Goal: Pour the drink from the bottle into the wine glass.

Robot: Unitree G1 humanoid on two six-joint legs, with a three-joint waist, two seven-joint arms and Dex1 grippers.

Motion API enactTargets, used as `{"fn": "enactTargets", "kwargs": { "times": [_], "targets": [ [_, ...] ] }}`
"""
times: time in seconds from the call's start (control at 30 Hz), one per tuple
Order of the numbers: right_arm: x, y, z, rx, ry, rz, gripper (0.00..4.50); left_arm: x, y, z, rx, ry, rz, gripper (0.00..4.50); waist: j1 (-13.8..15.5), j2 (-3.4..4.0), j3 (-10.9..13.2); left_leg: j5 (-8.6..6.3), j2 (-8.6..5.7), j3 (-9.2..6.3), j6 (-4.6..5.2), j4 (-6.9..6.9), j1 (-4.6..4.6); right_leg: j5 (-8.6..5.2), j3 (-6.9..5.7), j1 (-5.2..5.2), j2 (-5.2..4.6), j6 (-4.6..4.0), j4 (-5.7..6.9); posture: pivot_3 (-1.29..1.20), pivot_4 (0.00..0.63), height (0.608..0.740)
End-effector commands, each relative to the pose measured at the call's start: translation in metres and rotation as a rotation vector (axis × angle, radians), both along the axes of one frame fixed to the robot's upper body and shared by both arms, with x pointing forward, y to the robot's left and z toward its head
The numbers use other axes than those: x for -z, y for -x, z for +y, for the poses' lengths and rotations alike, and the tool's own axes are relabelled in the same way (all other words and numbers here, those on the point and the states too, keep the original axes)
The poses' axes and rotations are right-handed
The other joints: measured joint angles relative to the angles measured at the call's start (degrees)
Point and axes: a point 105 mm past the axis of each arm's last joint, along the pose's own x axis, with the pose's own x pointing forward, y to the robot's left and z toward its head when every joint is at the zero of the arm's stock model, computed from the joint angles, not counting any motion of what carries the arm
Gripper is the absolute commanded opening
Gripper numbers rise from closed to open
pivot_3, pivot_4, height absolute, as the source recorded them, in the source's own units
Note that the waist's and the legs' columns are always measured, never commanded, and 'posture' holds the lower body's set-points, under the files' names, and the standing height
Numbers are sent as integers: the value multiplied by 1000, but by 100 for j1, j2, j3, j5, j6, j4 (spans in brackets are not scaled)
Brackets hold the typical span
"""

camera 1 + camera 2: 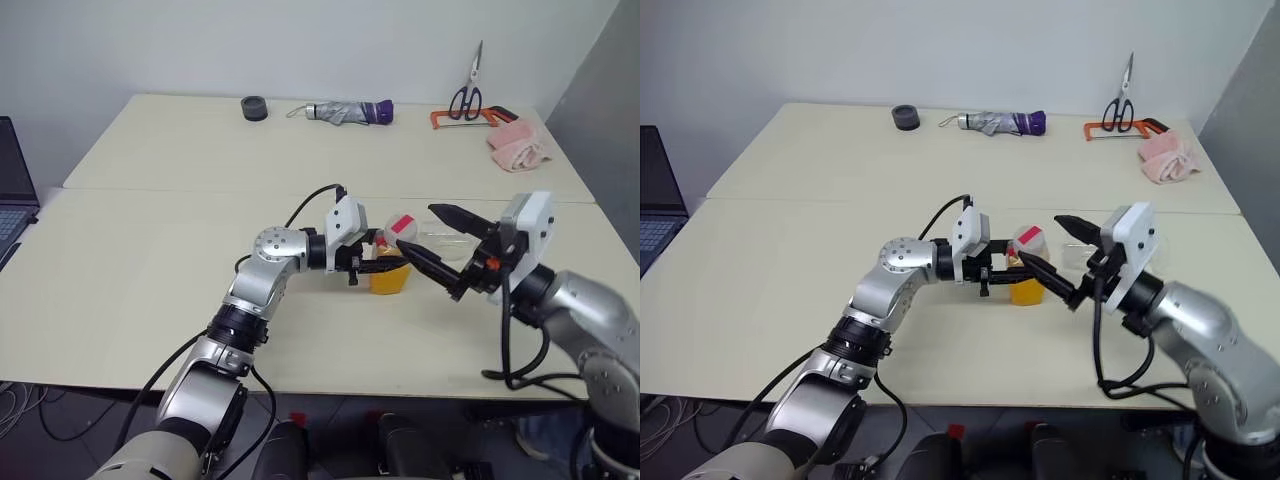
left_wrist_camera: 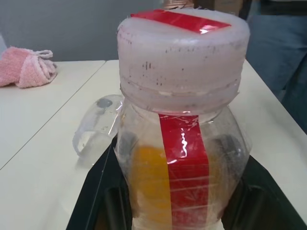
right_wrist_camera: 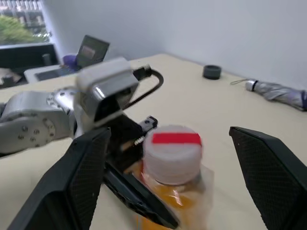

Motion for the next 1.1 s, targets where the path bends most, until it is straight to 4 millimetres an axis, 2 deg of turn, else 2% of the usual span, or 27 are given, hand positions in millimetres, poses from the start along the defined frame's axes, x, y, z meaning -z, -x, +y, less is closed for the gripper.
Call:
{"fn": "enactTargets", "kwargs": {
  "times": [0.03, 0.1, 0.2, 0.27, 0.47, 0.57, 0.73, 0.93, 1.03, 1.1],
  "targets": [
    [-4, 3, 15, 126, -13, -69, 4295, -22, -2, -7, 5, 44, -73, 1768, -16, 1, -1, 0, 1, 0, 0, 4, 1, 0, 2, -1, 3, 0, 4, 0, 150, 740],
    [0, -2, 18, 187, -12, -74, 4295, -22, -3, -9, 10, 46, -71, 1768, -8, 1, -1, 1, -1, 4, -1, 6, 4, -1, 0, -1, 3, 1, 12, 0, 150, 740],
    [9, -19, 12, 358, -54, -65, 4295, -22, -1, -13, 25, 51, -70, 1767, -10, 1, -1, 1, -1, 13, -1, 7, 4, -1, 0, -1, 6, 1, 13, 0, 150, 740],
    [9, -22, 9, 404, -64, -81, 4295, -22, 0, -14, 30, 52, -70, 1767, -6, 1, -1, 1, -1, 14, -2, 6, 3, -1, -1, -2, 6, 0, 13, 0, 150, 740],
    [9, -22, 9, 425, -70, -92, 4295, -21, 0, -14, 34, 50, -71, 1767, -4, 2, -1, 1, 0, 16, -2, 5, 2, -1, 1, -3, 5, 0, 9, 0, 150, 740],
    [8, -22, 12, 407, -87, -95, 3672, -21, 0, -13, 31, 50, -75, 1767, -5, 2, -1, 1, 0, 16, -2, 5, 2, -1, 1, -3, 6, 0, 9, 0, 150, 740],
    [9, -22, 16, 387, -92, -89, 1978, -21, 0, -13, 29, 49, -76, 1767, -6, 2, -1, 1, 0, 16, -2, 5, 2, -1, 0, -3, 6, 0, 9, 0, 150, 740],
    [3, -16, 31, 280, -75, -136, 1927, -17, 2, -11, 39, 37, -68, 1765, -7, 2, -1, 1, 0, 16, -1, 4, 3, -1, 0, -3, 6, 0, 9, 0, 150, 740],
    [6, -8, 45, 88, -34, -132, 1927, -17, 3, -10, 53, 30, -64, 1765, -7, 2, -1, 1, -1, 17, -1, 5, 3, -1, 0, -3, 6, 0, 8, 0, 150, 740],
    [8, -7, 43, -35, 9, -115, 1927, -18, 5, -9, 70, 23, -63, 1762, -7, 2, -1, 1, 0, 16, -1, 5, 2, -1, -1, -3, 6, 0, 8, 0, 150, 740]
  ]
}}
